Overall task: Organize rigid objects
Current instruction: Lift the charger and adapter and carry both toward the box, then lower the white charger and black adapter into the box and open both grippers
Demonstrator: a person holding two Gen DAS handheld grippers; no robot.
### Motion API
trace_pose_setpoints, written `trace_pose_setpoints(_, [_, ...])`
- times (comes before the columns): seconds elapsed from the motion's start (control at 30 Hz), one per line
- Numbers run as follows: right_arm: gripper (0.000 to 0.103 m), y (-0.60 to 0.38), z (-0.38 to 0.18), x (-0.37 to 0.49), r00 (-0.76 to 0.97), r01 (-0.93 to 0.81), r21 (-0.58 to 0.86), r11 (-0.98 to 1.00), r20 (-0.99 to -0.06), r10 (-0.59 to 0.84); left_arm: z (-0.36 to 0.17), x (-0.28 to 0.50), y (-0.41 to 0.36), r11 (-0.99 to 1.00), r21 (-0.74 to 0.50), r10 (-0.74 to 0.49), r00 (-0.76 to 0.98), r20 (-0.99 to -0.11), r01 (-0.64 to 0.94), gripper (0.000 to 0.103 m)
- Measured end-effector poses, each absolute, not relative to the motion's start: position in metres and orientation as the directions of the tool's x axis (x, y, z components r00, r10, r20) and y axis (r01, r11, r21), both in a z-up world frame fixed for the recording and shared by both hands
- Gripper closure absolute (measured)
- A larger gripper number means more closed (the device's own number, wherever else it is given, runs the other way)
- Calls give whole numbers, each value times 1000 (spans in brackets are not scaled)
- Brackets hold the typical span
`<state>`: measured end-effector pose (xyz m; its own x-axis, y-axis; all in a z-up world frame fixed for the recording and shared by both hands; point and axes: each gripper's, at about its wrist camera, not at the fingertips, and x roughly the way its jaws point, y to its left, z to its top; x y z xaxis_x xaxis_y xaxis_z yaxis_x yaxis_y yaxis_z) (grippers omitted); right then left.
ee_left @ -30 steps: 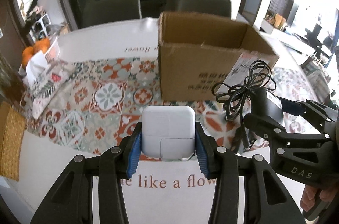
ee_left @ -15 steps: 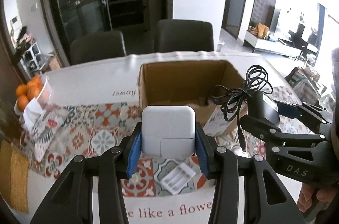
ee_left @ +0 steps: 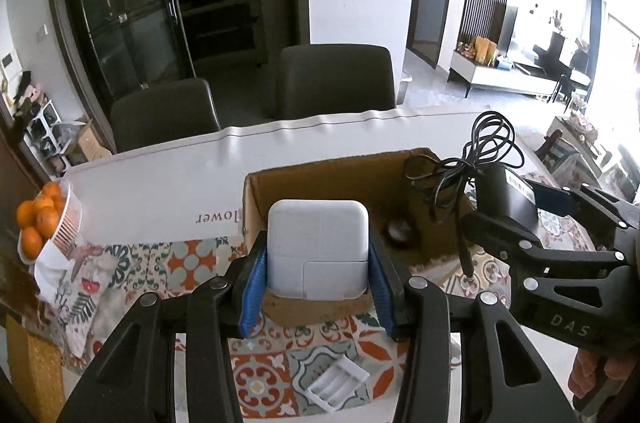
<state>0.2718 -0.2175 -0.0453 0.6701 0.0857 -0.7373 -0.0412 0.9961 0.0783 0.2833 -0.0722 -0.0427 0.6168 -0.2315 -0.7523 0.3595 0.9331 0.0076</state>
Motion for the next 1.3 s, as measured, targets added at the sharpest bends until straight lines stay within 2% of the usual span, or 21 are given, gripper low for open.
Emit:
trace_pose_setpoints(0.27, [35, -226, -53, 303, 631, -26, 94, 995, -771, 90, -56, 324, -87, 920, -13, -237, 531, -814, 391, 58])
trace_pose_setpoints(0.53, [35, -229, -72, 328, 575, -16, 93, 996, -814, 85, -82, 349, -95, 926, 5, -184, 462, -868, 378, 58])
trace_pose_setpoints(0.77, [35, -226, -84, 341, 547, -23, 83, 996, -833, 82, -96, 355, -91, 934, 9, -160, 442, -883, 357, 57])
trace_pose_setpoints(0.8, [35, -226, -85, 342, 545, -25, 84, 996, -834, 83, -95, 355, -91, 935, 12, -159, 448, -880, 355, 56])
trace_pose_setpoints(0.9, [35, -225, -86, 345, 539, -27, 85, 996, -838, 86, -91, 354, -86, 940, 32, -143, 476, -868, 341, 42])
trace_pose_setpoints(0.97, [35, -224, -86, 346, 540, -32, 82, 996, -838, 86, -87, 351, -83, 942, 66, -114, 499, -859, 328, 42])
trace_pose_setpoints(1.03, [35, -222, -86, 347, 538, -38, 78, 996, -838, 86, -84, 350, -78, 948, 83, -93, 513, -853, 308, 32])
trace_pose_setpoints(1.1, [35, -219, -86, 348, 536, -46, 74, 996, -840, 87, -80, 347, -70, 957, 101, -65, 540, -839, 272, 26])
trace_pose_setpoints(1.3, [35, -205, -84, 354, 535, -81, 92, 992, -836, 121, -71, 341, -50, 975, 117, -16, 582, -813, 191, 18])
